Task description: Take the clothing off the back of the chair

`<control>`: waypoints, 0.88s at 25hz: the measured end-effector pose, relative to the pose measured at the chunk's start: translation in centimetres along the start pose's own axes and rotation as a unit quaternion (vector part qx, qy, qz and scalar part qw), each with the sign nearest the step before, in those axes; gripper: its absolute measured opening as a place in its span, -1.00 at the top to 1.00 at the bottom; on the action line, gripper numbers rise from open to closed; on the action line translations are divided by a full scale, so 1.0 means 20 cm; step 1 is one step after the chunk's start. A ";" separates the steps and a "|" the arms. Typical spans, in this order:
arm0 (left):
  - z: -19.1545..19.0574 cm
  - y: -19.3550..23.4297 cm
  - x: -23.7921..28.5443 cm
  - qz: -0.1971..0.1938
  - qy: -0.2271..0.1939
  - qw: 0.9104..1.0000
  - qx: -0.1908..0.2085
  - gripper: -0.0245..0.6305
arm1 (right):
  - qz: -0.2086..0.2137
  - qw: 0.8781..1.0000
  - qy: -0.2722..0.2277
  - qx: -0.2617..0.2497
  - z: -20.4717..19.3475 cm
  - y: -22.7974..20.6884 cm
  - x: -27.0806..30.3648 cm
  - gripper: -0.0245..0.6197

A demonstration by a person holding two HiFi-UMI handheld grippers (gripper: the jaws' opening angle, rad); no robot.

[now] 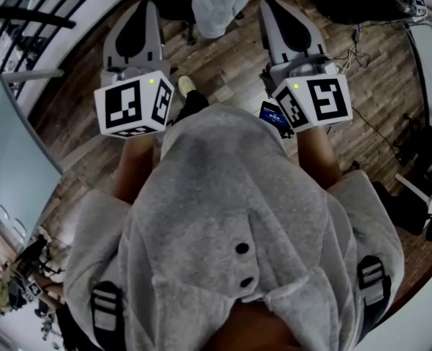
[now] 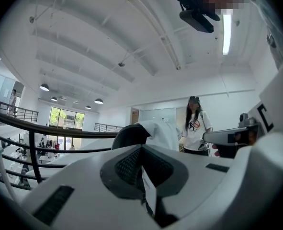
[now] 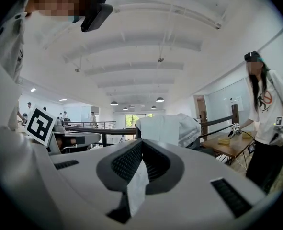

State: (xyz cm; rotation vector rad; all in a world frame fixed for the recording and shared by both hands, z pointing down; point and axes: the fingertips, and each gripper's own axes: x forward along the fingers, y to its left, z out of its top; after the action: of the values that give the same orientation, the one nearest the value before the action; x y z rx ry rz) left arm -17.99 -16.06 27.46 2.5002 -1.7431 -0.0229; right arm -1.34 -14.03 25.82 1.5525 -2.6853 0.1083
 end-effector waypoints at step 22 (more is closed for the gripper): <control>0.00 0.19 0.22 -0.033 -0.003 0.999 -0.002 0.89 | -0.066 0.998 -0.006 0.010 0.05 -0.10 0.24 0.88</control>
State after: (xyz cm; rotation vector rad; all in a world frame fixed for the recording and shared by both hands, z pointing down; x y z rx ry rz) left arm -20.05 -21.49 27.99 2.5577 -1.6603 -0.0387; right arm -2.00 -19.19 25.27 1.7370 -2.5879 0.1216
